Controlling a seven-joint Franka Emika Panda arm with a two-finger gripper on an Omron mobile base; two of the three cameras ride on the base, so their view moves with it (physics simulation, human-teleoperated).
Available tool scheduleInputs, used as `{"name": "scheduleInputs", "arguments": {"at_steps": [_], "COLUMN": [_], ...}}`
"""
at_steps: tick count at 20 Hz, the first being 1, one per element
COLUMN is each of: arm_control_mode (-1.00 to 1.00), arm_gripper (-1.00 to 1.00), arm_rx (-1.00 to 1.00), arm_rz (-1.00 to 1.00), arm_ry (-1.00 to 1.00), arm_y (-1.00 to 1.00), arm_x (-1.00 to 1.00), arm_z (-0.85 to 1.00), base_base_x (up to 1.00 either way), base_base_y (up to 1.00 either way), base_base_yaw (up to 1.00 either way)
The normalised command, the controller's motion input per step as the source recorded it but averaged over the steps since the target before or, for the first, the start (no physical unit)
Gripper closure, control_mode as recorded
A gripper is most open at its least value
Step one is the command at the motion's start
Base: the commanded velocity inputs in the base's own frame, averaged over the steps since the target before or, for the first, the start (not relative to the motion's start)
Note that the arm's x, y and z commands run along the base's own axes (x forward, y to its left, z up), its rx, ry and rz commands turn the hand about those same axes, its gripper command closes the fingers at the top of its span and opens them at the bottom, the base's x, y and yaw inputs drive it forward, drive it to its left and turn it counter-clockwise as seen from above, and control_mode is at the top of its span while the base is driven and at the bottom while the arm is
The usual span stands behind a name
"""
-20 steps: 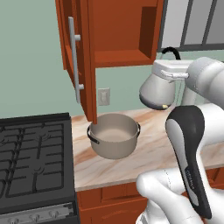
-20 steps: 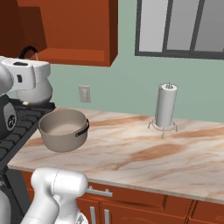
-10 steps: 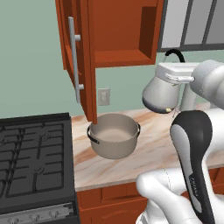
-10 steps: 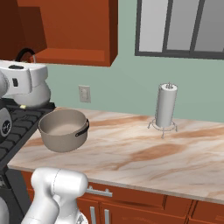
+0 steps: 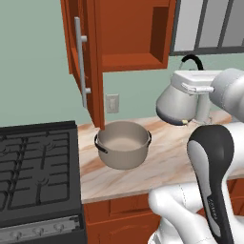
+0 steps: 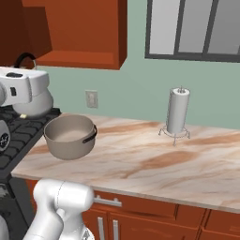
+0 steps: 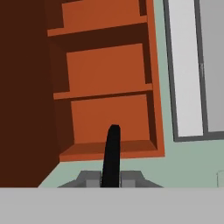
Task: Pick the kettle from the cabinet and place it on a stove burner. Then pick the pot from the counter and place it on another stove burner. Finally, turn both burners on.
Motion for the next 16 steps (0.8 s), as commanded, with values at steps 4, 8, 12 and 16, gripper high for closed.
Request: {"name": "scheduleInputs", "arguments": {"at_steps": [4,8,12,16], "arm_control_mode": [1.00,1.00,1.00,1.00], "arm_gripper": [1.00,1.00,1.00,1.00], "arm_rx": [0.00,0.00,0.00,0.00], "arm_rz": [0.00,0.00,0.00,0.00], "arm_ry": [0.00,0.00,0.00,0.00], "arm_y": [0.00,0.00,0.00,0.00], "arm_x": [0.00,0.00,0.00,0.00], "arm_z": [0.00,0.00,0.00,0.00], "base_base_x": [-0.52,-0.46,-0.35,-0.28], "base_base_y": [0.08,0.24,0.55,0.78], "base_base_yaw": [0.00,0.00,-0.02,-0.04]}}
